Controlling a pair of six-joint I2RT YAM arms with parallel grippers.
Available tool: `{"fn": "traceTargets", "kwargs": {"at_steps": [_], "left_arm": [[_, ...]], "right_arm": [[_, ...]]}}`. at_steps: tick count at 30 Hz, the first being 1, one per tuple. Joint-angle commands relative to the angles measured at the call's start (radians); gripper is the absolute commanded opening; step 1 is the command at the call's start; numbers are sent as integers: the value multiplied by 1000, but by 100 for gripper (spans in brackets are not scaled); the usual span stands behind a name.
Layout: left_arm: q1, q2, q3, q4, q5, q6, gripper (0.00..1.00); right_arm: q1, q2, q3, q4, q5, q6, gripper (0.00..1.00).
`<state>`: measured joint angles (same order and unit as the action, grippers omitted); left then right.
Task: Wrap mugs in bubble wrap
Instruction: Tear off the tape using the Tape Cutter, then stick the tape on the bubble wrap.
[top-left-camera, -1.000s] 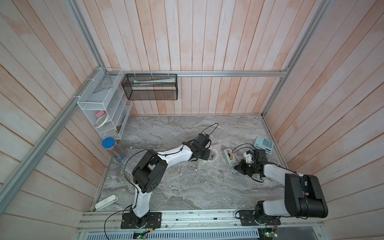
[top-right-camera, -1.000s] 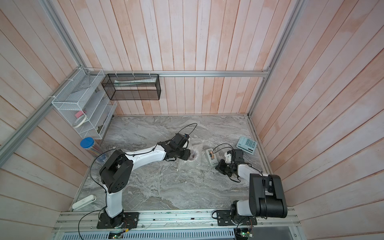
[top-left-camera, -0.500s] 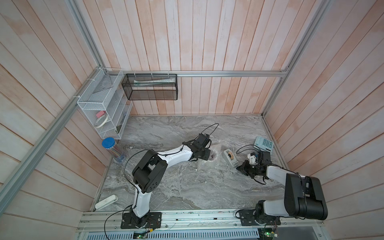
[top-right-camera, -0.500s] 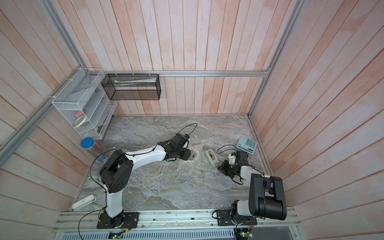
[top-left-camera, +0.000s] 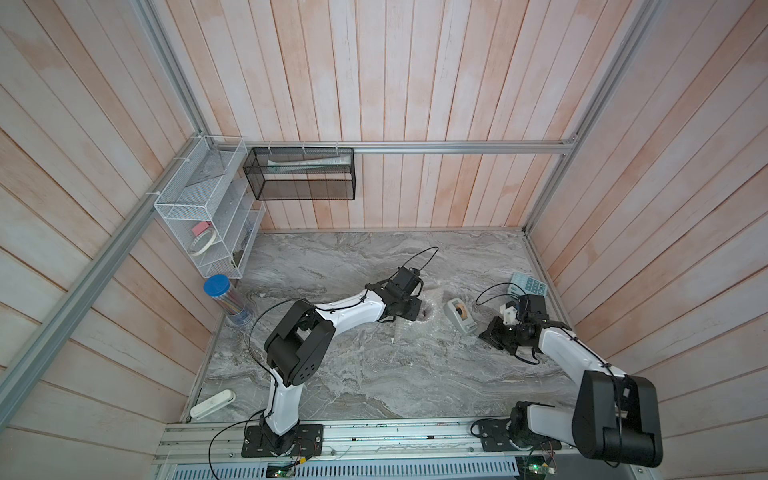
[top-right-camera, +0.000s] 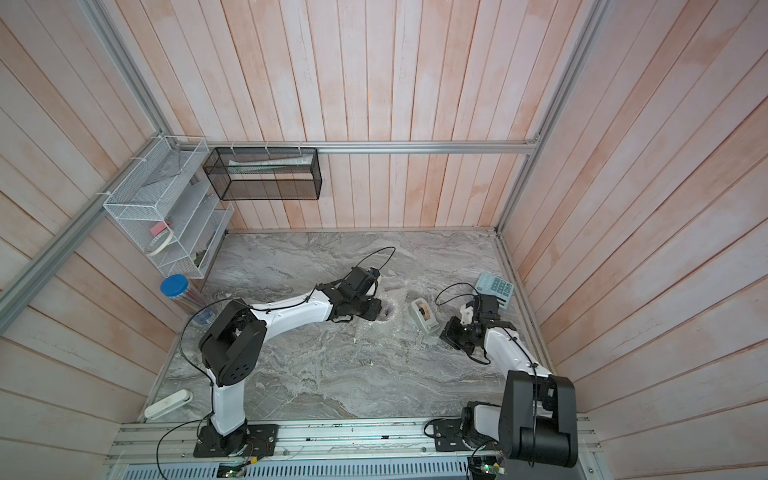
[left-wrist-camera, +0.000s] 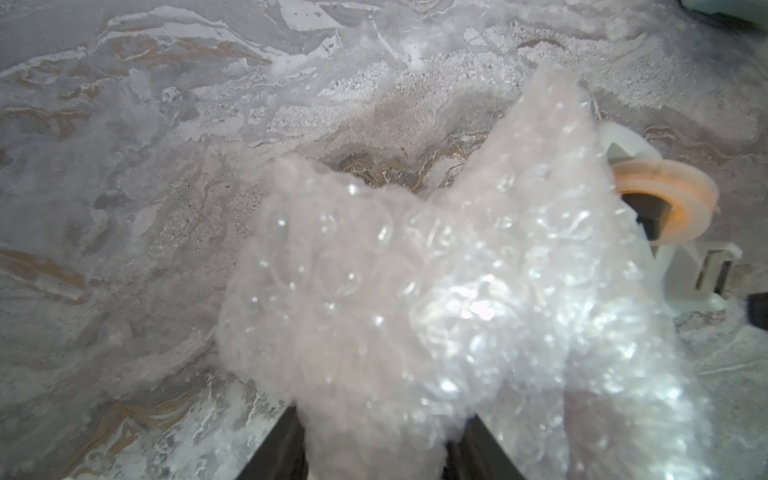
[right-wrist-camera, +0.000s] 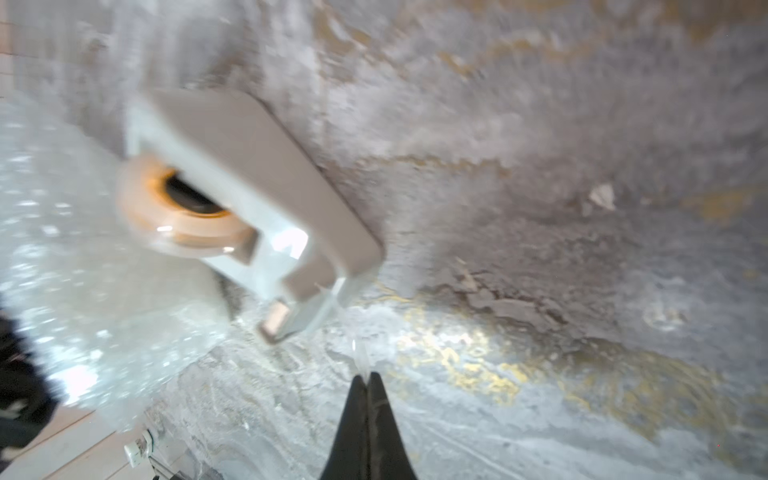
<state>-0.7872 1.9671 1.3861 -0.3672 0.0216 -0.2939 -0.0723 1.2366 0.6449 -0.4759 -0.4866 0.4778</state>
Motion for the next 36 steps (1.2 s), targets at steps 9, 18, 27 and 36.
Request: {"fn": "traceTargets", "kwargs": {"at_steps": [9,18,27,36], "left_arm": [[-18,-40,-87,60,35,51,53],[-13,-50,-92,54,31,52,54],[-14,-44,-87,50,32,51,54],[-13,-47,-83,49,32,55,54]], "right_arm": [[305,-5,198,107,-136,-7,0],[411,114,251,141,-162,-79,0],[411,208,269,182,-196,-109,0],[409,362,341,122,-205,-168,0]]}}
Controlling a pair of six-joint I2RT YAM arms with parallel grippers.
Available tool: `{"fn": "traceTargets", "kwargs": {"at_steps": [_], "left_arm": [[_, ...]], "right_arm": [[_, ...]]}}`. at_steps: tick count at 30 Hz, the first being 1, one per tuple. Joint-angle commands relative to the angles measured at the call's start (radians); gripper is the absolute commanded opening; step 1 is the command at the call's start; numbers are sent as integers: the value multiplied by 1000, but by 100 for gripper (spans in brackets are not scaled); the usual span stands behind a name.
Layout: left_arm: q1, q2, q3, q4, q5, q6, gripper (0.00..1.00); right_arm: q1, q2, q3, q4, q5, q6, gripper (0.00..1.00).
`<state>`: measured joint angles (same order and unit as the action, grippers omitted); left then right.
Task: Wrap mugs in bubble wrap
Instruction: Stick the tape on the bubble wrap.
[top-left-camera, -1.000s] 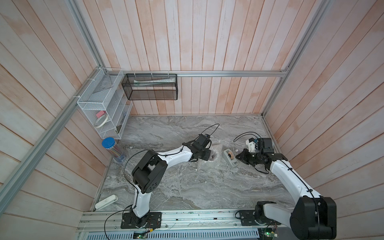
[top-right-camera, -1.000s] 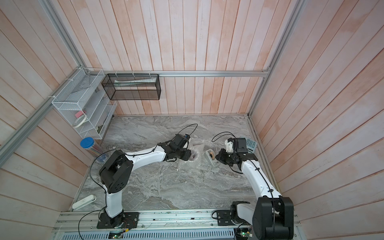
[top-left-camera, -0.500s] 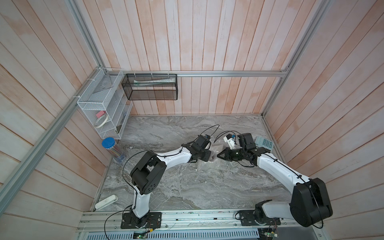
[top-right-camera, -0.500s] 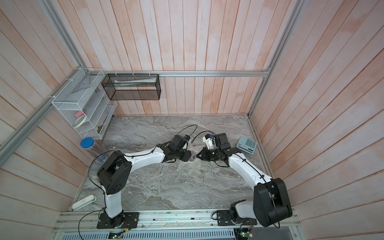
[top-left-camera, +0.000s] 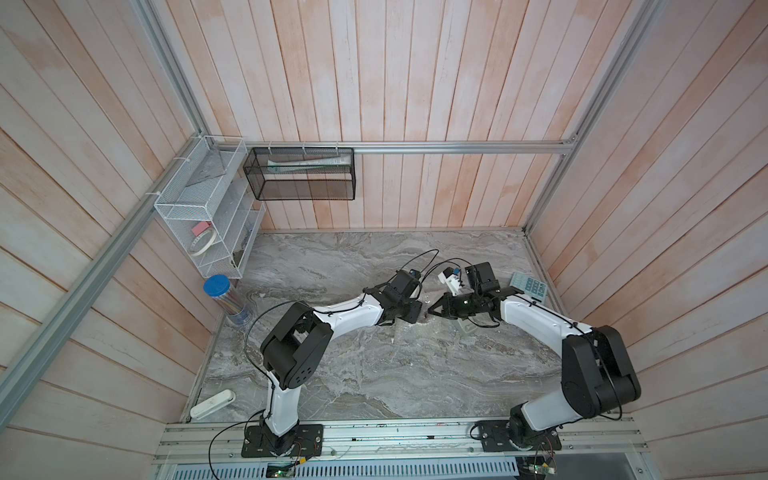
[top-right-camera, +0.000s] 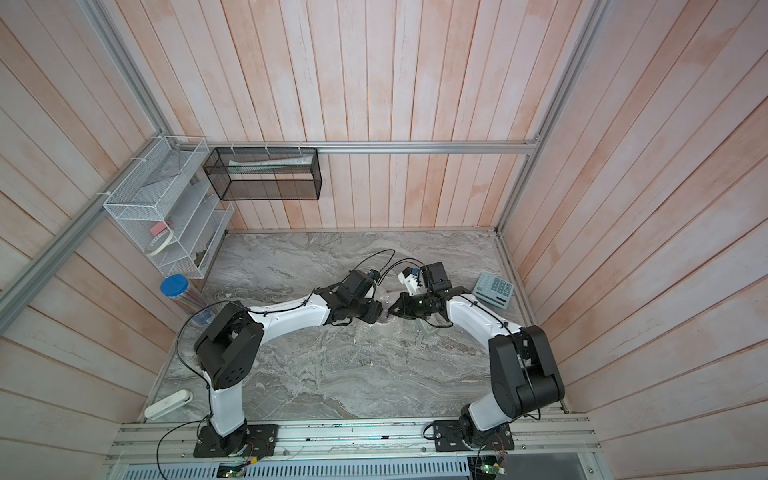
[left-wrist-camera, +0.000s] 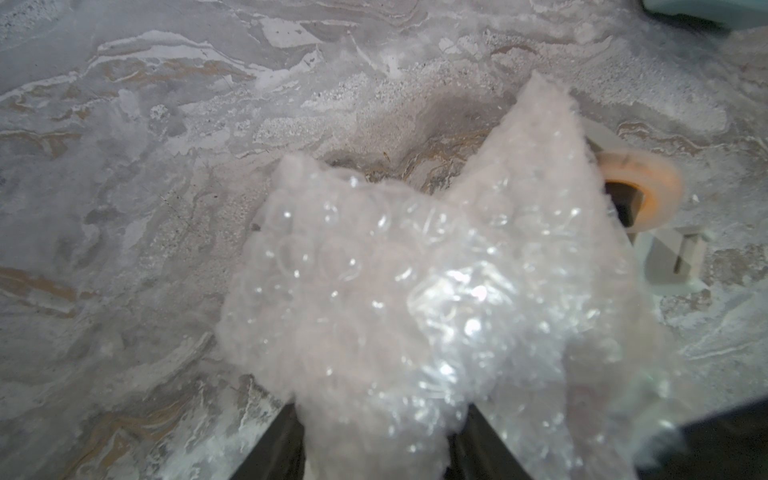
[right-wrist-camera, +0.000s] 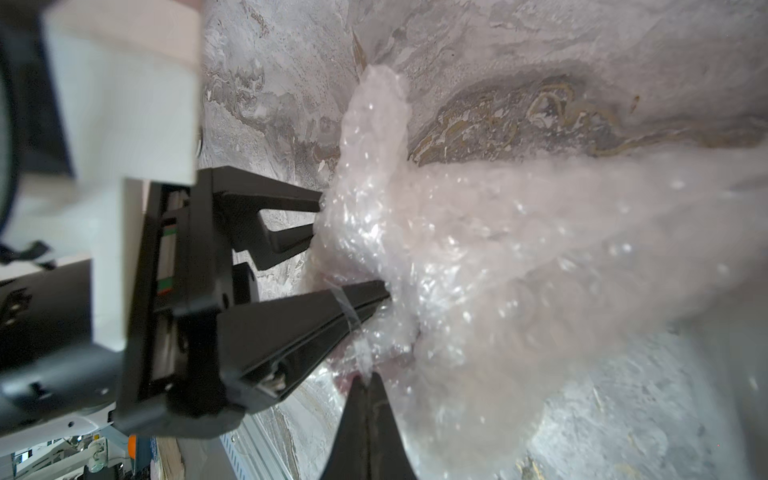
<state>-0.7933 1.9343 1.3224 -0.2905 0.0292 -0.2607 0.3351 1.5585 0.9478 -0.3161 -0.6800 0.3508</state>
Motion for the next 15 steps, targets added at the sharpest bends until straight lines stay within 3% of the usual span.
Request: {"fn": "traceTargets", "kwargs": {"at_steps": [1,15], "left_arm": [[-9,-13,-19,-28,25,22,54],[-9,-59,-48,-5,0,35,65]], "right_arm": [[0,60,50,-56,-8,-49,0],[-7,128,65,-111,41,-33,0]]}}
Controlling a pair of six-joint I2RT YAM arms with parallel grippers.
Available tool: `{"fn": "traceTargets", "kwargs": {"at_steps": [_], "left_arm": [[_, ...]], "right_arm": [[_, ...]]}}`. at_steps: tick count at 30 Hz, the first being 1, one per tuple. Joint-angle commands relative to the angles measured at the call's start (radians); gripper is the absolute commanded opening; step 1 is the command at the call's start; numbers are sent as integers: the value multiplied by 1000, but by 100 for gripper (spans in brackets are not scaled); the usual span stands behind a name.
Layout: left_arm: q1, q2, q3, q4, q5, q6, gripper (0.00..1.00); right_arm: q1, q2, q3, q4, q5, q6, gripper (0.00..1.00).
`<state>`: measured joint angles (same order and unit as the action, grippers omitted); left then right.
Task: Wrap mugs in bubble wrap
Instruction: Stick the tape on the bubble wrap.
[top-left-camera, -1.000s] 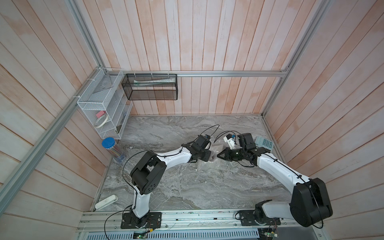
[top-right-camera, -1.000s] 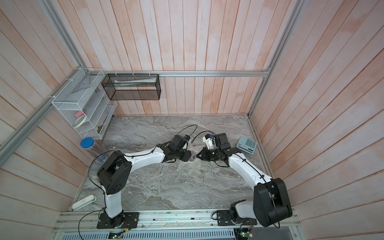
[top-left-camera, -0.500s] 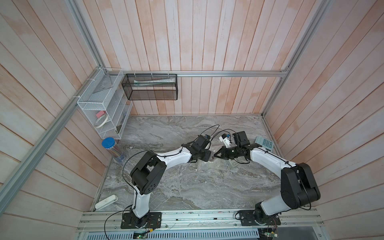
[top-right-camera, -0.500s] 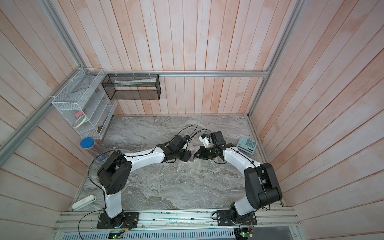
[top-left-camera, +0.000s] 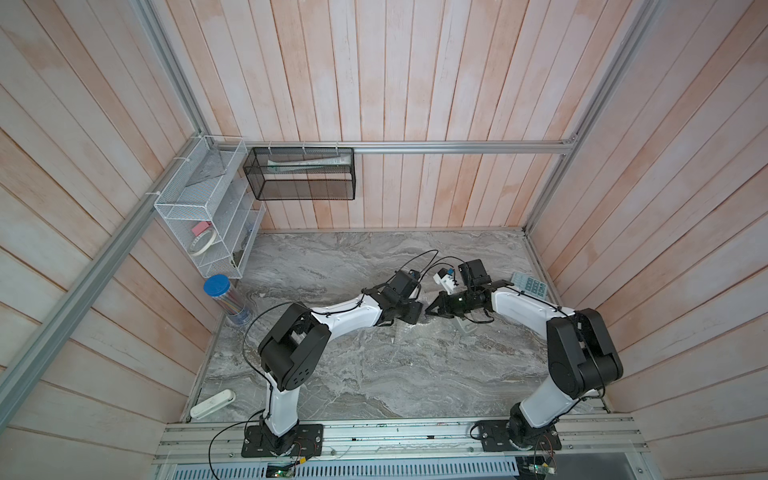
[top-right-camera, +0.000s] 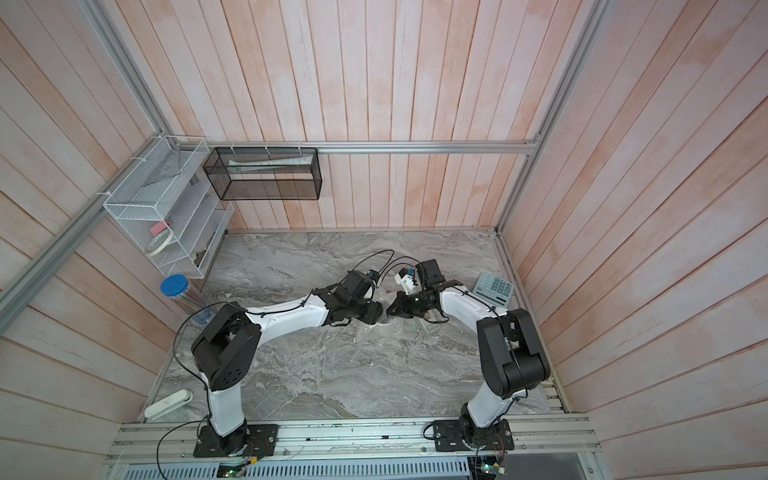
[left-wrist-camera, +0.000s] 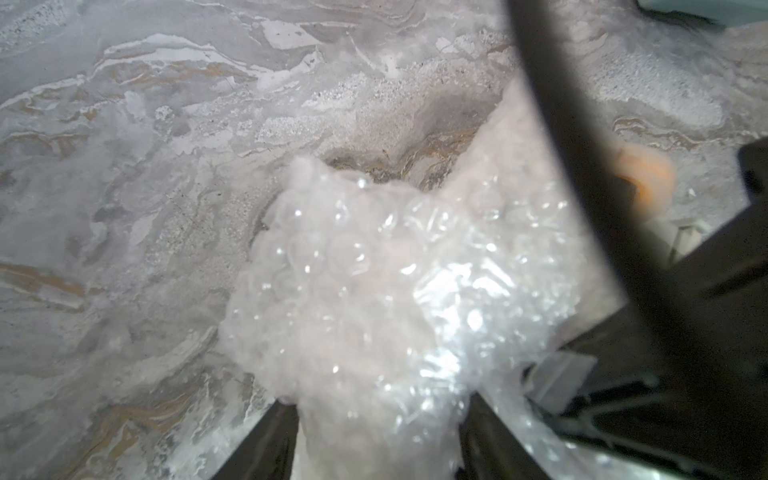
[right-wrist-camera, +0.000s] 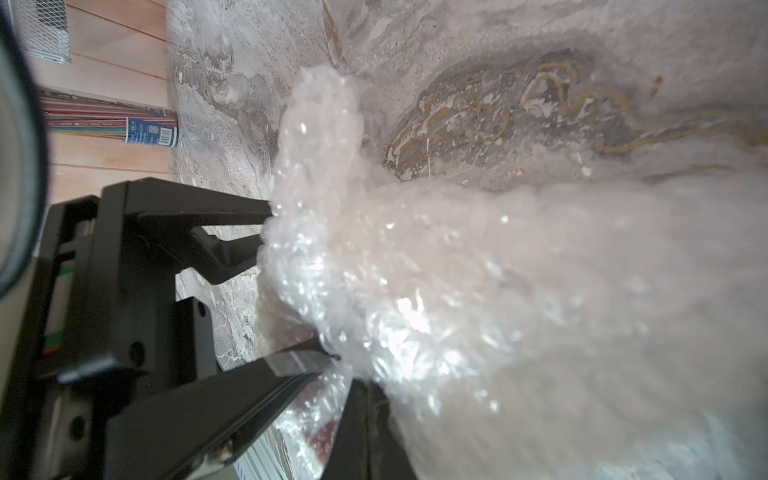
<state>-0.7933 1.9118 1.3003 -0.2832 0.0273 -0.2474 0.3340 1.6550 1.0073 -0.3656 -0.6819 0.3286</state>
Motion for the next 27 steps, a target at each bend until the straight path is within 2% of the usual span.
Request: {"fn": "traceTargets", "kwargs": {"at_steps": [1,10,16,17,27], "left_arm": [[-9,-41,-30,-8,0,23,67],[-11,-107,-68,58,-13,43,77],[-11,-148,-105,122,-13,52,92],[-11,-144,-101,124,-24,53,100],[-17,-81,-45,133,-128,55,100]], "right_arm": [[-6,33,5,-61,43,-10,0],[-2,41,13,-61,29,-5,0],[7,45,10,-52,26,-1,0],[8,44,10,-52,25,-1,0],[13,38,9,-44,22,6,0]]}}
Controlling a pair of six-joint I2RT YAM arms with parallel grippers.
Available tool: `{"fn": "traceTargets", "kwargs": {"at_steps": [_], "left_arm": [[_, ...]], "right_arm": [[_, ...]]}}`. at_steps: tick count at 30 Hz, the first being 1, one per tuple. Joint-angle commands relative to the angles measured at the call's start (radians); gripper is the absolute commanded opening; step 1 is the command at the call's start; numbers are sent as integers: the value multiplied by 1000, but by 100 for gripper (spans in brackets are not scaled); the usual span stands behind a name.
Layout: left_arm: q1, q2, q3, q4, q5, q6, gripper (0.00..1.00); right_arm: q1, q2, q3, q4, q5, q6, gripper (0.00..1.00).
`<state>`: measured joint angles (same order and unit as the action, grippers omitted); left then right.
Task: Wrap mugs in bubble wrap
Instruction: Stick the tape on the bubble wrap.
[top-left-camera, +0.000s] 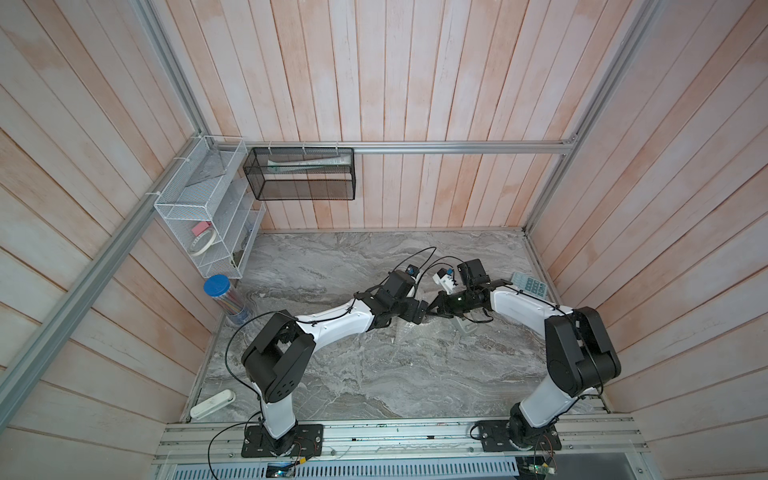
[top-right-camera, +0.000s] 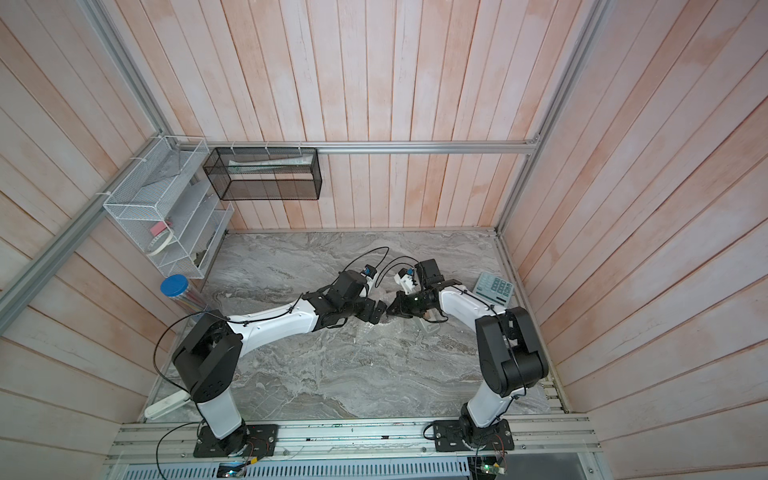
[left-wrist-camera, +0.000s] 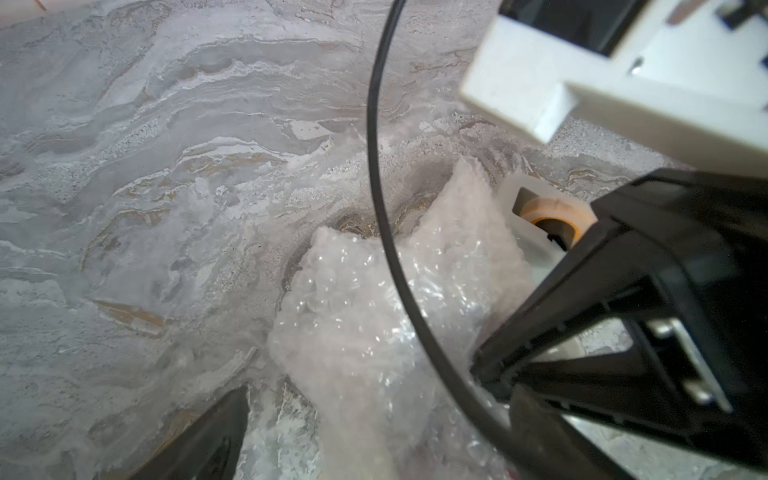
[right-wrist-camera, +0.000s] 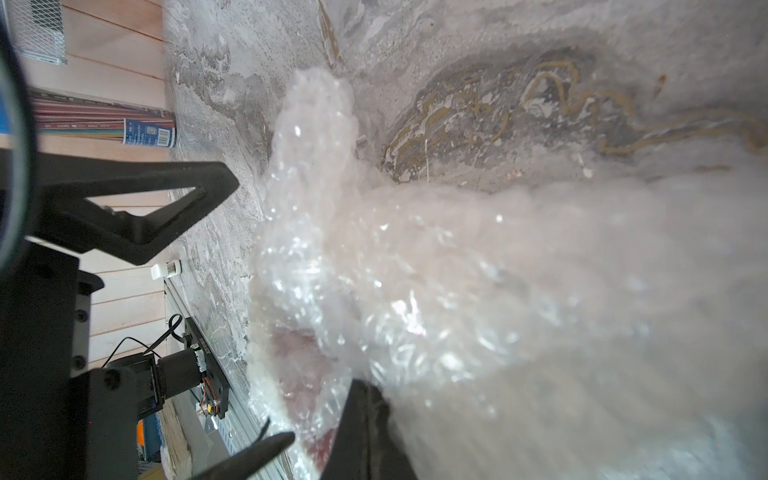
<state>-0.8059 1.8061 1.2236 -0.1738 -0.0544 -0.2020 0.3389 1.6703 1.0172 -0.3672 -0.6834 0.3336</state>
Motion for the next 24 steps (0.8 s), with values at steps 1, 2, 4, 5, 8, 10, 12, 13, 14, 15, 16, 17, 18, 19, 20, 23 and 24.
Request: {"fn": "traceTargets", "kwargs": {"at_steps": [1,2,4,5,8,10,12,13,14,15,16,17,18,19,20,23,24], "left_arm": [[-4,29,32,27,-47,9,100],[-4,32,33,34,-44,9,100],[-4,42,38,39,-46,10,100],[-4,48,42,35,-55,10,100],[-4,58,47,42,-71,7,100],[-4,65,50,50,-77,7,100],[-4,77,61,47,-89,4,100],[-3,84,65,44,-96,4,100],[-3,90,71,42,-102,2,100],[-2,96,73,39,-110,0,100],[0,101,74,39,-118,0,100],[-1,105,76,39,-123,0,100],[2,108,76,40,-127,-2,100],[2,110,74,44,-127,-3,100],[5,114,74,44,-124,-4,100],[6,127,80,30,-124,-3,100],[5,127,77,31,-125,-5,100]], "right_arm": [[9,23,-1,-42,24,1,0],[9,26,0,-42,22,1,0],[12,26,0,-40,22,2,0],[14,27,0,-40,22,2,0],[16,27,-2,-38,22,3,0],[18,26,-6,-38,20,3,0],[18,24,-12,-36,20,4,0],[20,24,-14,-35,21,4,0],[20,22,-18,-33,19,6,0],[20,21,-19,-32,18,8,0],[21,20,-21,-32,17,8,0],[21,19,-23,-30,18,8,0],[22,18,-24,-32,17,9,0],[22,17,-25,-32,16,9,0],[24,17,-25,-32,16,8,0],[25,14,-25,-32,17,11,0],[26,13,-24,-33,19,12,0]]}}
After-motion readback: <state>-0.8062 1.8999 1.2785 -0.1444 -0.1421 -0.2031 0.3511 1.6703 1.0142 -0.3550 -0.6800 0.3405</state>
